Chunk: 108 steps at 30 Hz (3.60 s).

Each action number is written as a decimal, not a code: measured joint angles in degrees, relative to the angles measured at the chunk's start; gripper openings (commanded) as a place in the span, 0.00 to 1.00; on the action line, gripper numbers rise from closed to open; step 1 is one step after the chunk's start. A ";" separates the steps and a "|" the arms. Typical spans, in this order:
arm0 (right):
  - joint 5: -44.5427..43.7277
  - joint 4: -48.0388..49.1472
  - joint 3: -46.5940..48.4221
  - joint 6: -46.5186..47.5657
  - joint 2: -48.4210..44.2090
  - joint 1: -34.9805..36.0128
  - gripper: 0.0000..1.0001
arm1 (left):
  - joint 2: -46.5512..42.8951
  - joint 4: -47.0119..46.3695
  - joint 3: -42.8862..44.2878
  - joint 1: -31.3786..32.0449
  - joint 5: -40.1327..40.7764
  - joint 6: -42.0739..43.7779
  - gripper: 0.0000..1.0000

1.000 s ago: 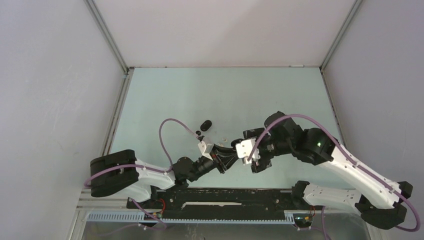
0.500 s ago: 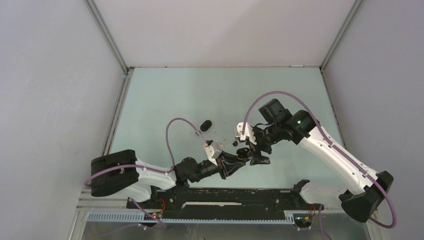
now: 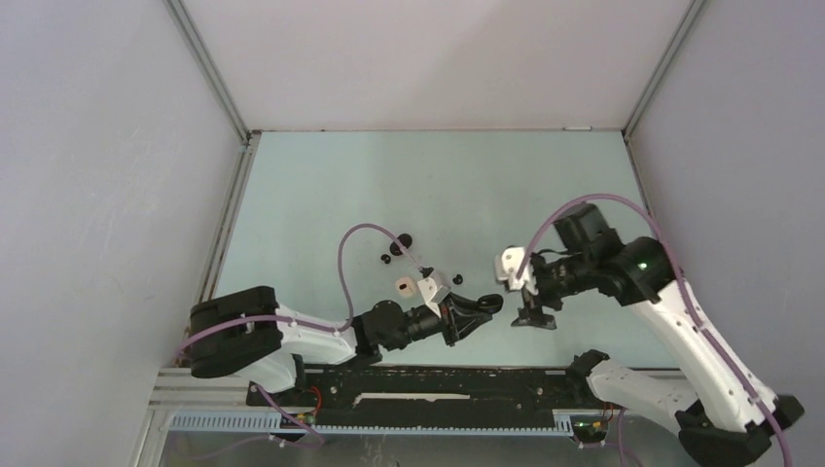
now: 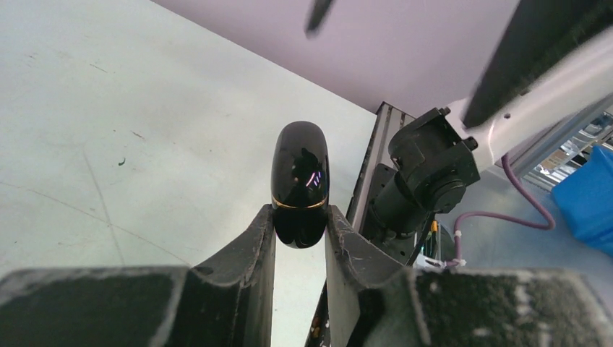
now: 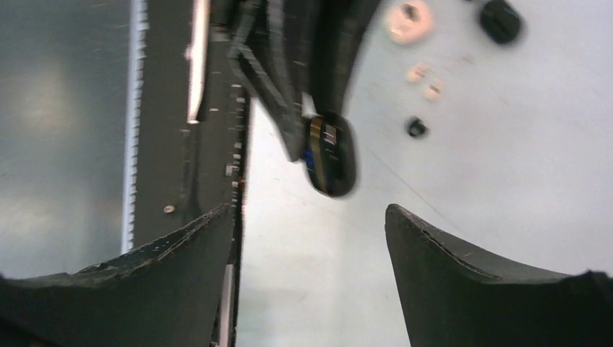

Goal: Insert the wireless bluetooth earbuds into the charging case
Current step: Place the charging case at the center of the board, then pick up the charging case at the center of the board.

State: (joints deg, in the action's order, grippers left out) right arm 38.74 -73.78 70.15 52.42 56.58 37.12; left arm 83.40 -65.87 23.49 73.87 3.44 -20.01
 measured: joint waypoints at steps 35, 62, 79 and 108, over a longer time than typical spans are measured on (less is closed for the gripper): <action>13.40 42.21 -25.33 -39.63 -9.29 -67.38 1.00 | 37.68 40.76 43.45 -12.07 -11.41 -34.23 0.26; 13.25 41.77 -25.46 -37.68 -10.73 -66.10 1.00 | 21.05 76.87 41.44 -15.02 -4.68 -20.83 0.56; -8.13 41.94 -13.79 -36.44 17.35 -0.11 0.65 | -34.47 85.66 6.78 -17.68 23.65 -23.04 0.58; -27.43 44.54 15.41 -50.56 60.28 16.87 0.73 | -50.40 101.77 -1.64 -17.79 32.96 -40.19 0.64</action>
State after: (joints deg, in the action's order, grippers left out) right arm 11.31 -29.23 85.56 1.87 116.86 54.00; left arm 32.99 35.90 21.85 56.07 36.40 -60.20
